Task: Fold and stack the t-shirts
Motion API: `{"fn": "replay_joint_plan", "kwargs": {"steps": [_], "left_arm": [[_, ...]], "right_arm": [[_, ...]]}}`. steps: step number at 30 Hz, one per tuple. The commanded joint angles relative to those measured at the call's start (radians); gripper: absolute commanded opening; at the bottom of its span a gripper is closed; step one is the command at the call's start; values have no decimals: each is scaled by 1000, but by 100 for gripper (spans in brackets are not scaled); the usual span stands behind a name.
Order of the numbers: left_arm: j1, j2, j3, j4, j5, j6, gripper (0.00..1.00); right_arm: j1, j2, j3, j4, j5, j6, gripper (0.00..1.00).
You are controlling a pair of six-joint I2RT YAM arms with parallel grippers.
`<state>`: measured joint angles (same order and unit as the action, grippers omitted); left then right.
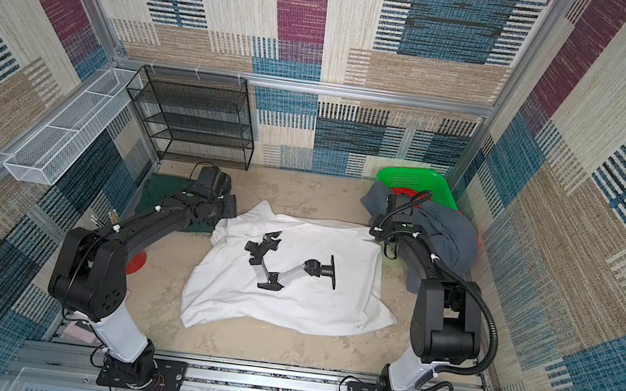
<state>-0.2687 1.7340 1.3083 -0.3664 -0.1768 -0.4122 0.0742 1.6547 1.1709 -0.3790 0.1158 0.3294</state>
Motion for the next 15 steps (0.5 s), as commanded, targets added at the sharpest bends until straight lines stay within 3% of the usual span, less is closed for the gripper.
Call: {"fn": "replay_joint_plan", "kwargs": {"steps": [1,5,9,15], "left_arm": [[7,83,101,-49,20,20,68],[10,219,247,-108,29,52,68],[8,344,380,-157,110,89,67],[-12,418,421,-153,161,131,68]], "right_arm": [[-1,-7,-9,42,8,24,0],[-1,-13,-20,48,4,23,0],[-1,-20,-29,58,-17,23,0],[-1,-21,-44,75,-42,26,0]]}}
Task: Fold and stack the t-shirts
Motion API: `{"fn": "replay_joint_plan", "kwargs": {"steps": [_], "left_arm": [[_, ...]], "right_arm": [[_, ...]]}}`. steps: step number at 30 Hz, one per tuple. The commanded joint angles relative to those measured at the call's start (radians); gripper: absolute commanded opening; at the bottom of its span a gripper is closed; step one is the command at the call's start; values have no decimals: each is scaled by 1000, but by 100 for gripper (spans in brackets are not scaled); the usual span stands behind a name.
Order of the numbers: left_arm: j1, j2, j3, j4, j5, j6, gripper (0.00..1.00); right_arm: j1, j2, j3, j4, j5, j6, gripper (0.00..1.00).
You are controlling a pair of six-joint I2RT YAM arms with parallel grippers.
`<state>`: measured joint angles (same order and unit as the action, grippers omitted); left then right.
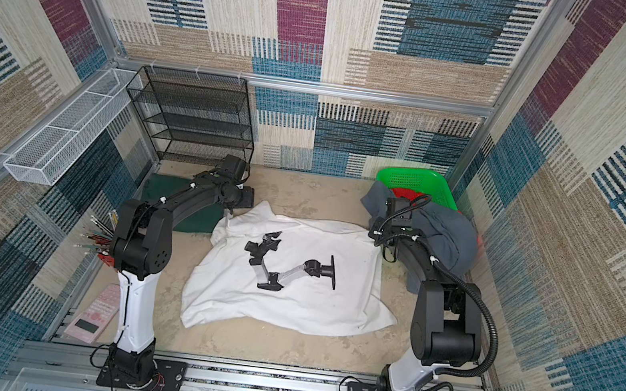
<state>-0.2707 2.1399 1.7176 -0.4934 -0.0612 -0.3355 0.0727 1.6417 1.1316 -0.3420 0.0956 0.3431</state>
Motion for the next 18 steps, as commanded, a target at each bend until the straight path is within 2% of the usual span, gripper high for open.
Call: {"fn": "replay_joint_plan", "kwargs": {"steps": [1,5,13,15,18], "left_arm": [[-13,17,11,-20,48,63,68],[-15,68,30,-1,54,85,67],[-15,198,183,-113,52,77,62],[-15,214,209,-129,46,76,57],[-15,227,238,-132,52,84,45]], "right_arm": [[1,-8,-7,42,-30,13,0],[1,-9,-8,53,-58,13,0],[1,12,21,49,-85,8,0],[1,23,32,46,-88,7,0],[1,37,54,47,-91,1,0]]}}
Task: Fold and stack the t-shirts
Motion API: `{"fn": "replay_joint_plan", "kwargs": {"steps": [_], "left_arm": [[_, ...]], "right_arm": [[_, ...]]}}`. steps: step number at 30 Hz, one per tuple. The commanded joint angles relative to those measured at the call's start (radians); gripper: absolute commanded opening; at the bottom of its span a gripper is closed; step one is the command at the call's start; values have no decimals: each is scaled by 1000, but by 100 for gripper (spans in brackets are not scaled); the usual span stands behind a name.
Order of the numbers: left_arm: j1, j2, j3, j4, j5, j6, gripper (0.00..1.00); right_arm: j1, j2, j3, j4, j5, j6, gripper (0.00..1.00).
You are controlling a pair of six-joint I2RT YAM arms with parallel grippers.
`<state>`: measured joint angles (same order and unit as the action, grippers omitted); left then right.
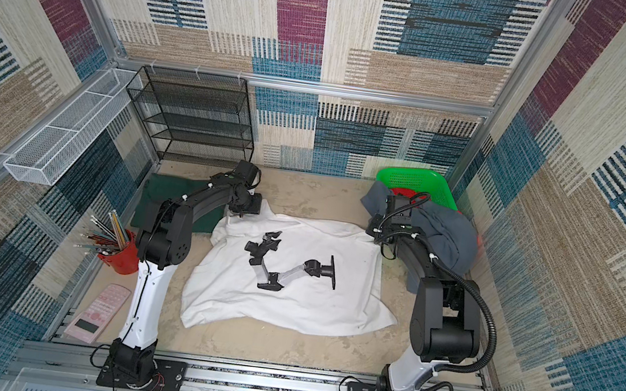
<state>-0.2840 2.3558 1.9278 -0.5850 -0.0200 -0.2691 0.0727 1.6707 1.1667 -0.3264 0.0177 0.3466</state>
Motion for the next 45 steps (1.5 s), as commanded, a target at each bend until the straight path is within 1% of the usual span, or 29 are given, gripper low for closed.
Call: {"fn": "replay_joint_plan", "kwargs": {"steps": [1,3,4,6,7,14,21,26,29,33,41,45], "left_arm": [[-1,15,38,-43,17,22,38],[-1,25,65,-58,31,34,21],[-1,28,77,-66,34,39,14],[-1,28,93,-78,28,44,7],[0,25,98,-82,23,49,1],[0,-19,136,-81,-33,92,0],[7,-35,244,-126,-96,119,0],[5,-102,214,-95,-131,120,0],[-3,-183,112,-38,-140,113,0],[-29,-329,-142,137,-145,98,0],[-113,-501,-473,296,-221,44,0],[-164,-570,-611,346,-292,21,0]], "right_arm": [[1,15,28,31,-13,-4,0],[1,31,51,26,-13,-9,0],[0,38,64,22,-12,-10,0],[1,54,83,22,-13,-13,0],[1,61,96,22,-15,-14,0],[0,162,238,-8,-21,-34,0],[-1,284,451,-65,-7,-58,0],[-1,384,616,-134,13,-74,0],[-1,409,665,-155,25,-90,0],[-7,401,657,-156,33,-95,0],[-11,315,492,-93,33,-97,0],[-13,251,385,-46,34,-84,0]]}}
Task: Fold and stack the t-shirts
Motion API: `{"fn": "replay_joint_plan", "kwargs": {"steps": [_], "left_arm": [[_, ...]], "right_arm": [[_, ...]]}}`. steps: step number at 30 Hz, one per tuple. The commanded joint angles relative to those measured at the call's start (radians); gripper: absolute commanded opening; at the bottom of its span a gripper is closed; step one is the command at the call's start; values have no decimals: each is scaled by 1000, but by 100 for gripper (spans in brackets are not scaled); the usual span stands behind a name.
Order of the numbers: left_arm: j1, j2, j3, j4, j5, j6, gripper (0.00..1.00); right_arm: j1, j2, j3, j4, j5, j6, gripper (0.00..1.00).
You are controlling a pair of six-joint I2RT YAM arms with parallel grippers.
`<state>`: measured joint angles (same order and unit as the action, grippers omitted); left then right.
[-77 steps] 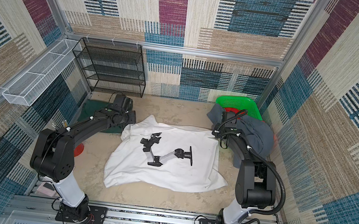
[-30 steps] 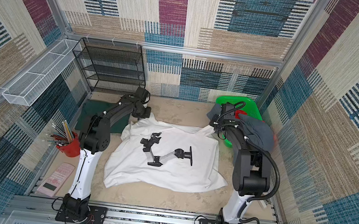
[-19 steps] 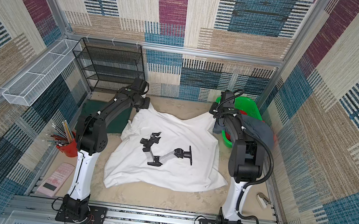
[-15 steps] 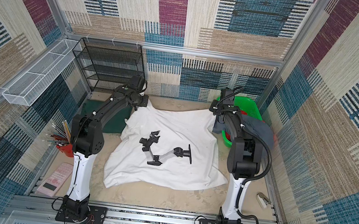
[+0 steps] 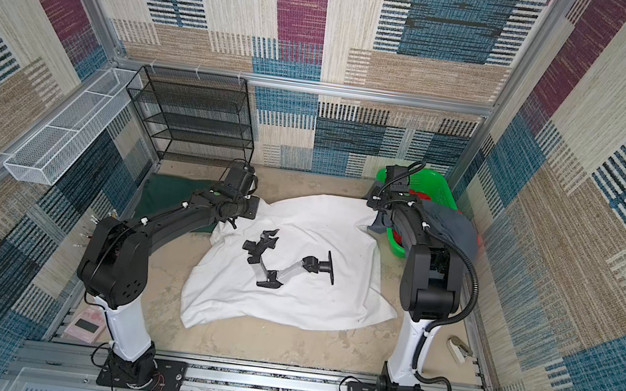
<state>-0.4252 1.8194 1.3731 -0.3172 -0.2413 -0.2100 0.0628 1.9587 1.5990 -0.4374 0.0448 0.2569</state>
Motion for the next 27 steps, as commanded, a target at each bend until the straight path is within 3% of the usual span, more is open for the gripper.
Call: {"fn": "replay_joint_plan", "kwargs": {"steps": [1,7,14,20,27], "left_arm": [[-32,-50,-86,82,-78,-51,0],[-80,-136,-284,145,-127,-122,0],[-92,-149,-407,133,-177,-223,0],[-93,-162,-468,119,-213,-278,0],[-101,-216,-505,119,-204,-298,0]], "right_arm": [[-3,-53,-73,76,3,9,0],[-3,-153,-246,144,31,40,0],[-7,-275,-449,259,90,84,0],[-21,-322,-515,300,149,101,0],[-30,-334,-547,321,92,117,2]]}}
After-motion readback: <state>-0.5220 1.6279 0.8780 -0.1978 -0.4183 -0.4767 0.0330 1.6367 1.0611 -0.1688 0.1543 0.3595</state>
